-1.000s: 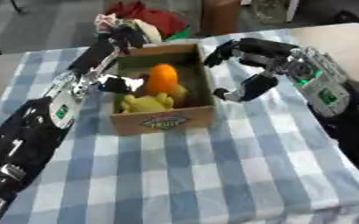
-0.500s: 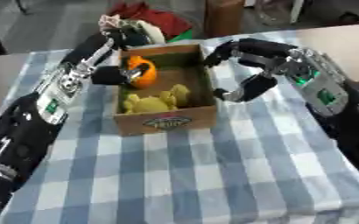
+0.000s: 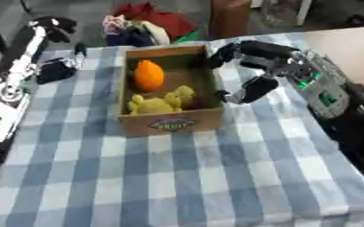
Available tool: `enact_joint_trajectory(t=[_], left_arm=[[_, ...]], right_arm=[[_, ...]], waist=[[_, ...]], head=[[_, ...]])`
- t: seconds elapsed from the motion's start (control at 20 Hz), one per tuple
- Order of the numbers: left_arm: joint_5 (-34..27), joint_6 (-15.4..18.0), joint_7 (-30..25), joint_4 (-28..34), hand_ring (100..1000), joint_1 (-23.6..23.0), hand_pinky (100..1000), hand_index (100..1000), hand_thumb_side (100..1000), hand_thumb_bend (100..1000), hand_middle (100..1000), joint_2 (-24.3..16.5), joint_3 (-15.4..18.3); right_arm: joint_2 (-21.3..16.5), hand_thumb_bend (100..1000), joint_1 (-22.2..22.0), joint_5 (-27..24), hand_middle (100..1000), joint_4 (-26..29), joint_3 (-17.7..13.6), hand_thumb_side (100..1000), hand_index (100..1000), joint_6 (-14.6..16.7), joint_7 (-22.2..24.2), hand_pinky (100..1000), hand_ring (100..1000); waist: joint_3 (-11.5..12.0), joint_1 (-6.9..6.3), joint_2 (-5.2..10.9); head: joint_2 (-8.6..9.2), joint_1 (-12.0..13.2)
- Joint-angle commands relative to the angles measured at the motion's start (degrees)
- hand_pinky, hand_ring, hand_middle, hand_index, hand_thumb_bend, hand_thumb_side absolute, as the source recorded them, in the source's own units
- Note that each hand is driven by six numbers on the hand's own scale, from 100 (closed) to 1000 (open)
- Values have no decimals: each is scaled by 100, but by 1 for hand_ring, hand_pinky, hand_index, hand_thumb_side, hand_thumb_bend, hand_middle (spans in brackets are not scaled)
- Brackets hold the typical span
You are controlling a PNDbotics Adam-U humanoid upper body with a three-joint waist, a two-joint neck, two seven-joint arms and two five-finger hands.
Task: Pick up objects on the table and place them in the box.
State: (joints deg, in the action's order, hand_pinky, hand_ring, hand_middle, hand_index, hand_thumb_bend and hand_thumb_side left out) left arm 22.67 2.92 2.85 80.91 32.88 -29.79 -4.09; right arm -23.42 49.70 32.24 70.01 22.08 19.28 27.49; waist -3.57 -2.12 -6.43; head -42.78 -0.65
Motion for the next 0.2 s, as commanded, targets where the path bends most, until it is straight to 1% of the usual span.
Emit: enact_joint_trajectory(t=[0.05, 0.2], left_arm=[[-317, -246, 97, 571, 682, -206, 730, 817, 239, 134, 698, -293, 276], [-558, -498, 105, 907, 675, -496, 727, 815, 243, 122, 692, -307, 428]], right_arm=[[-185, 283, 52, -21, 734, 131, -121, 352, 887, -37, -81, 816, 788], [-238, 284, 13, -28, 734, 156, -167, 351, 895, -74, -132, 815, 788]], waist=[[34, 27, 82], [78, 48, 75]], head=[[27, 8], [30, 43]])
